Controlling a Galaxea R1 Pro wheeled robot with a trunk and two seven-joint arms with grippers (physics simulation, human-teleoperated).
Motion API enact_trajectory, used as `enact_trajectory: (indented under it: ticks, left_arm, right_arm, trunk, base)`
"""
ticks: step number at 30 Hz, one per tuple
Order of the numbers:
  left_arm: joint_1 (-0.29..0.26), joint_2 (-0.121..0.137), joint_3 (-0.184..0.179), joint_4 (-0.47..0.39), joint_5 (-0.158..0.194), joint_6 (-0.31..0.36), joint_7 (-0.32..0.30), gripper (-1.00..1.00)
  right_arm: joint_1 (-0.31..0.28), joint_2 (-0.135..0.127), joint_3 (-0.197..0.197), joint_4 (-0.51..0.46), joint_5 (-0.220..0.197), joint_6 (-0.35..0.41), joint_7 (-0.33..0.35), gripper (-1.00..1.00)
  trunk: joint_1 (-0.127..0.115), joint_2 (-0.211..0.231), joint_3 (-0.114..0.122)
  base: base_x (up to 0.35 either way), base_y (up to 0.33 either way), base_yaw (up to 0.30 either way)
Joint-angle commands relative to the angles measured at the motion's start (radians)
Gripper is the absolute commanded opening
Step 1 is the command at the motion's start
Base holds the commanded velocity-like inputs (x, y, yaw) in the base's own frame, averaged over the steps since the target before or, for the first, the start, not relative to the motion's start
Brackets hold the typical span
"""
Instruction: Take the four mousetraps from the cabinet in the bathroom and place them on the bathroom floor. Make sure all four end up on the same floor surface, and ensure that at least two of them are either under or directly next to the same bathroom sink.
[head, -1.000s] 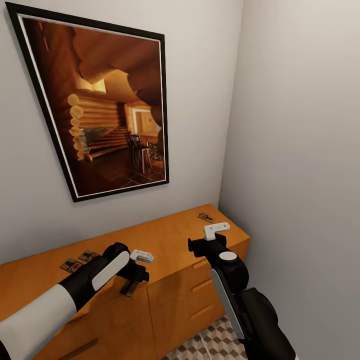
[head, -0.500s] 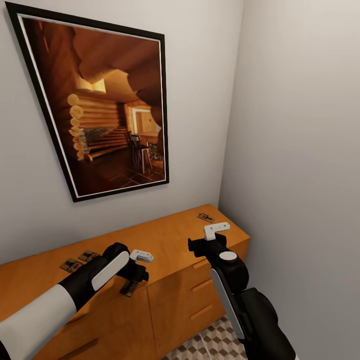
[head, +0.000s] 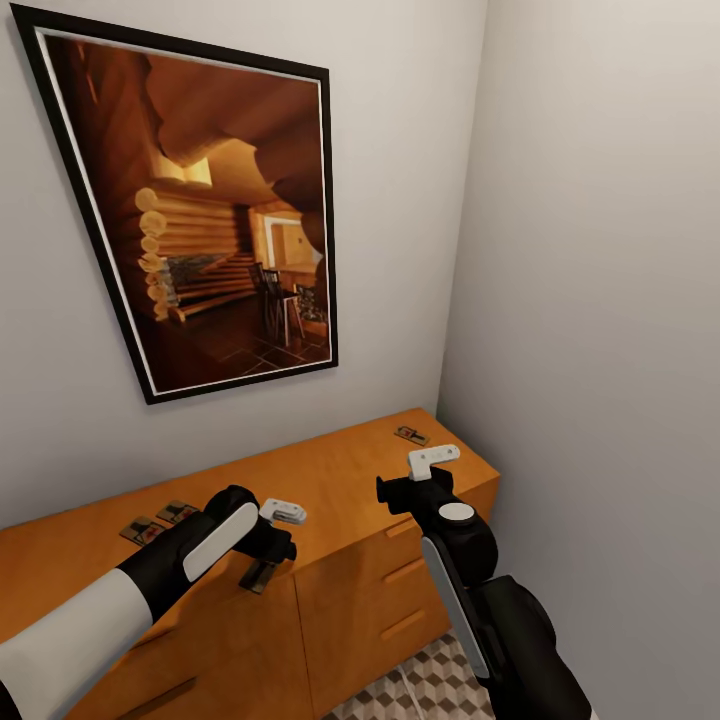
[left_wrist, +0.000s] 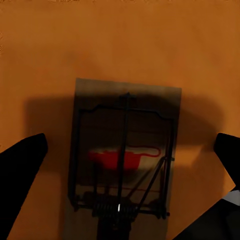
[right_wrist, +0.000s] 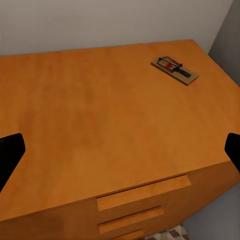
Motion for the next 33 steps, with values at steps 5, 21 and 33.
enact_trajectory:
  ticks: [5,21,33]
  left_arm:
    - [0.001,0.002,0.000,0.016,-0.003,0.000,-0.013,-1.00]
    - [0.001,-0.001,0.013,0.077,-0.004,-0.034,-0.020,-1.00]
    - [0.001,-0.001,0.013,0.079,-0.004,-0.037,-0.020,-1.00]
  right_arm:
    - [0.000,0.000,0.000,0.000,0.000,0.000,0.000,1.00]
    - [0.000,0.000,0.000,0.000,0.000,0.000,0.000,1.00]
    - [0.000,0.000,0.000,0.000,0.000,0.001,0.000,1.00]
  trunk:
    - [-0.004,0.007,0.003]
    - [-0.027,0.049,0.022]
    - [-0.027,0.049,0.022]
  base:
    - [0.000,0.000,0.000]
    - [0.000,0.000,0.000]
    - [0.000,0.000,0.000]
